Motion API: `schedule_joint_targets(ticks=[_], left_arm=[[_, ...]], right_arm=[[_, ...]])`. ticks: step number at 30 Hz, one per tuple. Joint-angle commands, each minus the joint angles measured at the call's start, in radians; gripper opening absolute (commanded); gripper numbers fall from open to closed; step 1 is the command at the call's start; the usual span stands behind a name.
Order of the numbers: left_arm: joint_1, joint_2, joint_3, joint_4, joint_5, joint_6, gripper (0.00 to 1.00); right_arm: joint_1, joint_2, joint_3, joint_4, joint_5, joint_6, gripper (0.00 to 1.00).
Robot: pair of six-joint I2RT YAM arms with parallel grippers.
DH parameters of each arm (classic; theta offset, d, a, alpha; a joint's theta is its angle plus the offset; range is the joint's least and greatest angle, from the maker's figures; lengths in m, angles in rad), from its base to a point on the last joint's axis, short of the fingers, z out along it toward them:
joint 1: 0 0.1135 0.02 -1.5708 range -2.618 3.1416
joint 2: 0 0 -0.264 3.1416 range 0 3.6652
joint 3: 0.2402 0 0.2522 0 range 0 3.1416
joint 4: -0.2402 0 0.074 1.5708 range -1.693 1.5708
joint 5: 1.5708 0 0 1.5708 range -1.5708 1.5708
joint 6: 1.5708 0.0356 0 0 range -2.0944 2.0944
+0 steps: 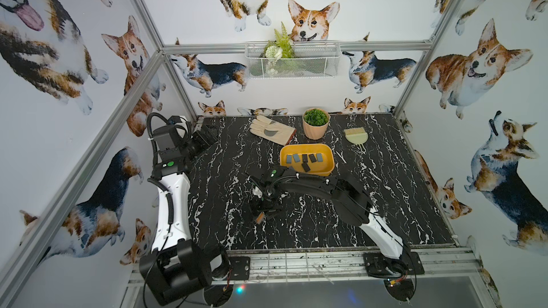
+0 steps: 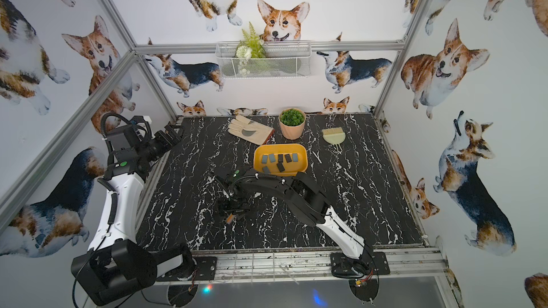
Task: Put the eraser in the storage box
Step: Adjust the eraser at the center of the board.
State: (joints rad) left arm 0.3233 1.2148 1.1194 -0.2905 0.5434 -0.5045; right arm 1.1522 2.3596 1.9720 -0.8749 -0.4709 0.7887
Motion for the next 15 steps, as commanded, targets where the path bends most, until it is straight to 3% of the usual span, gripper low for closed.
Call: schedule_joint_targets(ticks=[1,9,15], left_arm=[[0.006,-0.003,-0.001,0.006,0.016,0.007,0.98],[0.010,-0.007,-0.003,0.007,0.018,0.007,0.98],[0.011,-0.007,-0.003,0.009,0.021,0.007,0.98]], right_arm=[[0.000,0.026,0.047,-0.025,-0.007,0.021,0.75],[-0.005,0.072,0.111,-0.049,0.002,0.005,0.75],[0.000,0.111,0.198,-0.170,0.090,-0.082,0.75]])
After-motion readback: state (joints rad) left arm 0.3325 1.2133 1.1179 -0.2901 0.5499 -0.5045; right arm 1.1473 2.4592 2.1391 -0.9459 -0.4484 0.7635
